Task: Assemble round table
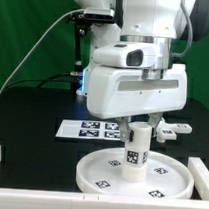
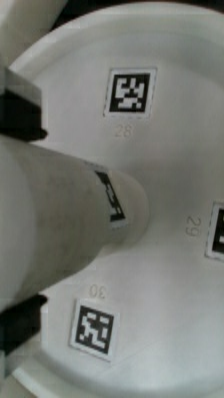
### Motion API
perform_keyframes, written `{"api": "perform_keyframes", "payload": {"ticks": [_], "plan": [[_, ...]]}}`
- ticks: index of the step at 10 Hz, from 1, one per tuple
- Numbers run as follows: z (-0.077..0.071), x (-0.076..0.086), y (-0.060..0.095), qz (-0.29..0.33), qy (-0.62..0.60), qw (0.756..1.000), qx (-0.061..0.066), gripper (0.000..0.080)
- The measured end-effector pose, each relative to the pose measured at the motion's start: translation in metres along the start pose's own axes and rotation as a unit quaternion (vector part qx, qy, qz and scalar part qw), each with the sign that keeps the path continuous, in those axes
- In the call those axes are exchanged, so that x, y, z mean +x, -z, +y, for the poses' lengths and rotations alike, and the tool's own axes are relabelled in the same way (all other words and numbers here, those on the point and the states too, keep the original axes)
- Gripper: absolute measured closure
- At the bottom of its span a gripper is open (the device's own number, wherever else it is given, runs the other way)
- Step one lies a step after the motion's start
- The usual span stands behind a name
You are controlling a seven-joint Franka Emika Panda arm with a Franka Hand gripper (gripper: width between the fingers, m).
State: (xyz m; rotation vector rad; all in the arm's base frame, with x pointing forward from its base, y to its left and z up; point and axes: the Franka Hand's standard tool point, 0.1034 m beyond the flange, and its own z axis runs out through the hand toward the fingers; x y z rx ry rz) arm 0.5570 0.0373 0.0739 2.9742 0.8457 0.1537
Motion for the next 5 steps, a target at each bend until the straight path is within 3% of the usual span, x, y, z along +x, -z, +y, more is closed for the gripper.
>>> {"api": "perform_keyframes", "payload": {"ticks": [2,5], "plan": [[-0.0005,0.0027,0.0007,0.027,-0.073,0.997,-0.017,0.0396],[-0.002,0.0056,0.0003,0.042,-0.25,0.967,-0.016,0.0395]]}}
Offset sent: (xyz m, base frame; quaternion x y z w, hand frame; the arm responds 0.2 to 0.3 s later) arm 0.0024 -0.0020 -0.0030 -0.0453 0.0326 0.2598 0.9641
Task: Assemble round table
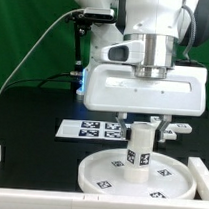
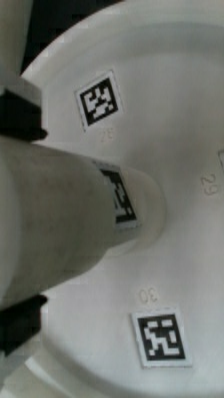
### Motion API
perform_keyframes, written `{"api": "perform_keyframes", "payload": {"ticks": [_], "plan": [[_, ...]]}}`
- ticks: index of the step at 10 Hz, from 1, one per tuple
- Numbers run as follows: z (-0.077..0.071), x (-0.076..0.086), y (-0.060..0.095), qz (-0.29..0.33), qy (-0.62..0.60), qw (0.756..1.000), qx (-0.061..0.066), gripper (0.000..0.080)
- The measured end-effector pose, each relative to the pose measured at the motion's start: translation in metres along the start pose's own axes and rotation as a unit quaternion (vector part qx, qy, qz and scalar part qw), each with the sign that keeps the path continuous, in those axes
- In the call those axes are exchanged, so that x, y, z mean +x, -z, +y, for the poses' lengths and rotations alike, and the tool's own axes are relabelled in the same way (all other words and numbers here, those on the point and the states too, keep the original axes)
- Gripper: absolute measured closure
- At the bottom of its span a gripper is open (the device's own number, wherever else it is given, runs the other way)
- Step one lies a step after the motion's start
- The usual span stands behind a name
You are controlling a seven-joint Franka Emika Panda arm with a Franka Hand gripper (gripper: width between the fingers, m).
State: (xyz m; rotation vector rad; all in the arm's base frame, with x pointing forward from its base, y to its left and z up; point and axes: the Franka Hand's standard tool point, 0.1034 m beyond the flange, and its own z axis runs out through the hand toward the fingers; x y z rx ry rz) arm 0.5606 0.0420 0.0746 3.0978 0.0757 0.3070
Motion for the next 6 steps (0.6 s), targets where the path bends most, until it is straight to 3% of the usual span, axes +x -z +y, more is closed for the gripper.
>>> {"api": "perform_keyframes", "payload": {"ticks": [2,4,6], "plan": [[0.0023,-0.0002,-0.0007,-0.001,-0.148,0.989,0.007,0.0394],[0.004,0.0001,-0.0013,-0.002,-0.289,0.957,0.008,0.0394],[0.0069,0.0005,-0.0001,-0.011,-0.369,0.929,0.019,0.0394]]}}
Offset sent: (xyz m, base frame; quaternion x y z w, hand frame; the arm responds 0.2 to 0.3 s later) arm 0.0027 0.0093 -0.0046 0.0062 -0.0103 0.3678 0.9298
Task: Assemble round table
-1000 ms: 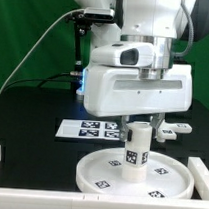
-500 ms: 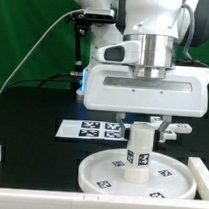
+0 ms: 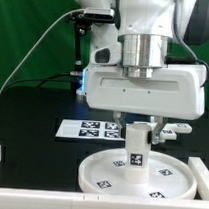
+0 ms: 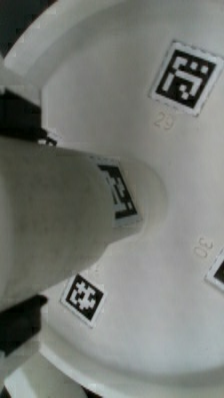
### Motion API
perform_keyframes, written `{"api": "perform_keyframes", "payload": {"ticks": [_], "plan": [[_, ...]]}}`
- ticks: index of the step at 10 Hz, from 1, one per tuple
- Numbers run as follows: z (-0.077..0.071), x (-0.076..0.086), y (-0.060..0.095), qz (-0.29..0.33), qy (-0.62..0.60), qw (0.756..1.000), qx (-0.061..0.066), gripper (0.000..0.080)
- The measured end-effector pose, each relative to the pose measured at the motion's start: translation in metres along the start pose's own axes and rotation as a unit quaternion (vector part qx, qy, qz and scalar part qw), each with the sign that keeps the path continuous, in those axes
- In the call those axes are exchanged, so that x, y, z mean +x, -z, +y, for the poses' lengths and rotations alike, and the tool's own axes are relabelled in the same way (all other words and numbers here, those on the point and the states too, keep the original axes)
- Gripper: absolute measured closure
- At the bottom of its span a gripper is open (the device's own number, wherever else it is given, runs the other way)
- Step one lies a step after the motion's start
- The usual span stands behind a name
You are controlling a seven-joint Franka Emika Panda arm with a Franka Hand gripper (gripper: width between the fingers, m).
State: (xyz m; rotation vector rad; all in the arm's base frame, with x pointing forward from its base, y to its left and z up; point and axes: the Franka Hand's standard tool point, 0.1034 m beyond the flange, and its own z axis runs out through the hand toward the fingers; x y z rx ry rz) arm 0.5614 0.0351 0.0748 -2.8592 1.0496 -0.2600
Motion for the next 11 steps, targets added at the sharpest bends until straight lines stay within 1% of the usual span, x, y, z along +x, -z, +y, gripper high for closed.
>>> {"api": "perform_keyframes", "payload": {"ticks": [4,5,6,7,9,10,11], "plan": [[0.0002,-0.0017,0.0,-0.004,-0.087,0.996,-0.001,0.0393],[-0.0011,-0.0044,0.0003,-0.014,-0.179,0.984,-0.004,0.0393],[-0.0021,-0.0052,0.001,-0.02,-0.265,0.964,-0.009,0.0392],[-0.0027,-0.0058,0.0011,-0.022,-0.332,0.943,-0.008,0.0392],[-0.0034,-0.0061,0.0012,-0.031,-0.465,0.885,-0.001,0.0392],[-0.0034,-0.0062,0.0012,-0.033,-0.489,0.872,0.001,0.0392],[-0.0035,-0.0071,0.0007,-0.035,-0.521,0.853,0.0,0.0392]]}}
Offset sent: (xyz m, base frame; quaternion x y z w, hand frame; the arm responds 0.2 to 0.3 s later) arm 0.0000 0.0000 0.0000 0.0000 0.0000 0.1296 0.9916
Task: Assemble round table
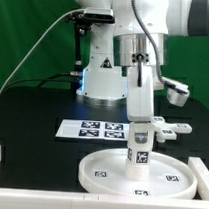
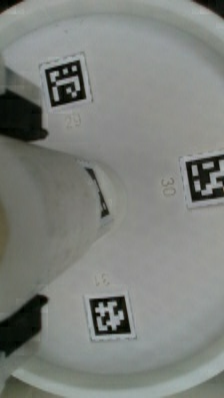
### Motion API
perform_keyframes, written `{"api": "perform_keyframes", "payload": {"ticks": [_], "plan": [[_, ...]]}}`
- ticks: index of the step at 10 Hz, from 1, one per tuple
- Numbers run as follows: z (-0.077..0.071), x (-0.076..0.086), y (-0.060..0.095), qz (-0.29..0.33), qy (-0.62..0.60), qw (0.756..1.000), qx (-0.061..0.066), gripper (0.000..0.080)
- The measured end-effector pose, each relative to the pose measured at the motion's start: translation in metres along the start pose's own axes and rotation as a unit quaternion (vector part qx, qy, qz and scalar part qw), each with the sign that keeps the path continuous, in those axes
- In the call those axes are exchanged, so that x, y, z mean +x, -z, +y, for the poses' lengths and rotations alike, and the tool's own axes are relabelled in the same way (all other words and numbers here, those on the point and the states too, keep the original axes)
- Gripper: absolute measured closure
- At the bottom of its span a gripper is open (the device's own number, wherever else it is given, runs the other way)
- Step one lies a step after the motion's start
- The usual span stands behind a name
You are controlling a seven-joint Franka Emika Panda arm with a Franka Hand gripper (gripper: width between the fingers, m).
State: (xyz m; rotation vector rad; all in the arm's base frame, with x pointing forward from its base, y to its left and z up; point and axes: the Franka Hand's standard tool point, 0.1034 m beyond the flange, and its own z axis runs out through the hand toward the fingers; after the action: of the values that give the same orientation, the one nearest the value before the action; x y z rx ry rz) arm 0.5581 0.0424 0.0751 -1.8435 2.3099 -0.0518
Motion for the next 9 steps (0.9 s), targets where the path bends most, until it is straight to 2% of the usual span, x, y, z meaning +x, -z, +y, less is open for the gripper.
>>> {"api": "perform_keyframes", "payload": {"ticks": [4,5,6,7,9], "plan": [[0.001,0.0,-0.001,-0.002,-0.041,0.999,-0.001,0.0391],[0.002,0.0,-0.001,-0.002,-0.04,0.999,-0.001,0.0236],[0.002,0.0,-0.001,-0.002,-0.039,0.999,-0.001,0.0177],[0.001,-0.003,0.001,-0.004,-0.033,0.999,-0.001,0.0155],[-0.001,-0.015,0.026,-0.023,-0.007,1.0,0.003,0.0151]]}}
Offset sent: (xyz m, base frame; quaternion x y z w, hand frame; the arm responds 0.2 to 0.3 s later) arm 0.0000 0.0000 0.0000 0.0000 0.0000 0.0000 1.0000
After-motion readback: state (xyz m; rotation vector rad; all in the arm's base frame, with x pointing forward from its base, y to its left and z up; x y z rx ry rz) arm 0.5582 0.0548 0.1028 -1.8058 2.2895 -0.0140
